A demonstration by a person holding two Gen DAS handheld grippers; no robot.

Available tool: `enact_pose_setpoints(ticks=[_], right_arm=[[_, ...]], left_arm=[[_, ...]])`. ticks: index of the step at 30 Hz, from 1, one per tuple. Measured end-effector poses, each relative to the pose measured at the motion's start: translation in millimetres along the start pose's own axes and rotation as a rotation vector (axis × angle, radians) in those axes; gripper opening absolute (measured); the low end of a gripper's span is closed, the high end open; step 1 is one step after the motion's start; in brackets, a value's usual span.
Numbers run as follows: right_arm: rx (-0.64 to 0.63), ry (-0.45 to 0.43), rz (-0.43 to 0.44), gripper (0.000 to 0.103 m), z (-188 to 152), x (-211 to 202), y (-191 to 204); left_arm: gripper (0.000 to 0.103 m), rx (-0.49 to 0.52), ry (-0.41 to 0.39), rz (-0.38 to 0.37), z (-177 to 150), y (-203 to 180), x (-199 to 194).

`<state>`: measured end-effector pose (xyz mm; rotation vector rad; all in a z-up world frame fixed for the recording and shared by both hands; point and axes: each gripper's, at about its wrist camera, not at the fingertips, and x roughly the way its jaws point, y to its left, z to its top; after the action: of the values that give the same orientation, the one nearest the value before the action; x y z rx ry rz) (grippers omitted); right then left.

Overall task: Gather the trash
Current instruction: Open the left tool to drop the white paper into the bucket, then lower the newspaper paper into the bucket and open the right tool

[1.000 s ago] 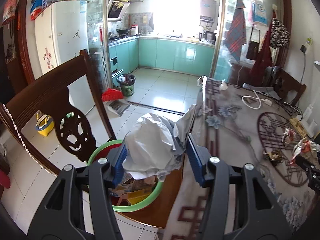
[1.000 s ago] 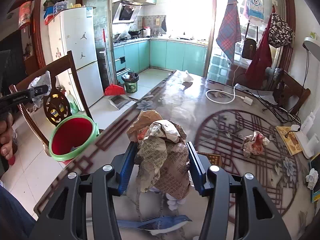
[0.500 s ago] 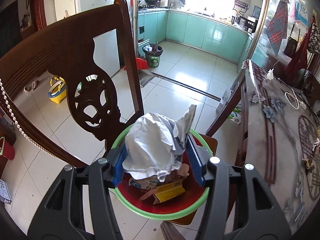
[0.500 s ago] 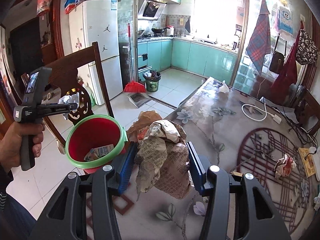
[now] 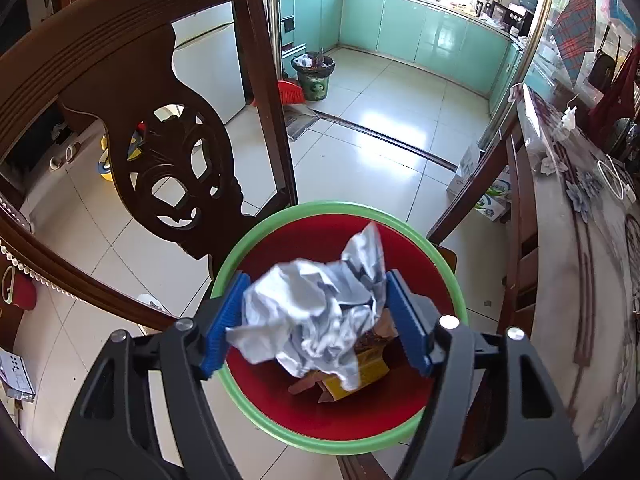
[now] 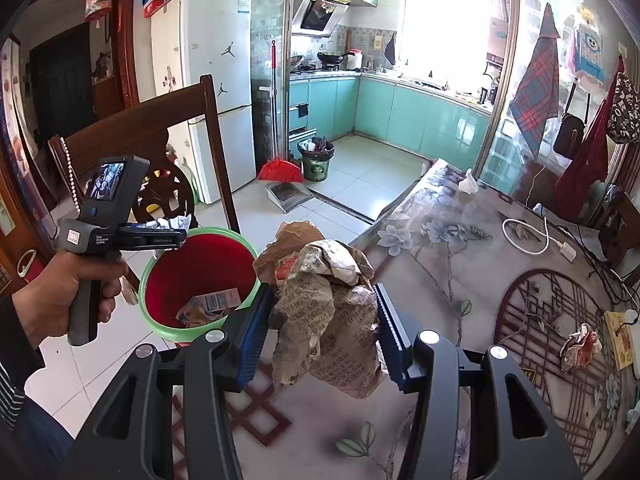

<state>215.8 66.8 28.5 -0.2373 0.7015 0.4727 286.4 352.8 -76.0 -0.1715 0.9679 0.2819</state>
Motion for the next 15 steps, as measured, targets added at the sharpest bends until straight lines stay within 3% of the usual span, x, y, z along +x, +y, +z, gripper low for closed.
enact_pose_setpoints(ticks=[3, 8, 15], right_arm=[[0.003, 0.005, 0.003, 0.049, -2, 2, 1], [-0.003, 0.005, 0.022, 0.049, 1, 5, 9], [-0.029, -0.003, 0.075, 0.049, 16, 22, 36]], left_arm=[[0.091, -0.004, -0.026, -0.001, 3, 0, -7], [0.095, -0.009, -0.097, 0.020, 11, 4, -31], [0.098, -0.090, -0.244, 0.069, 21, 30, -82]])
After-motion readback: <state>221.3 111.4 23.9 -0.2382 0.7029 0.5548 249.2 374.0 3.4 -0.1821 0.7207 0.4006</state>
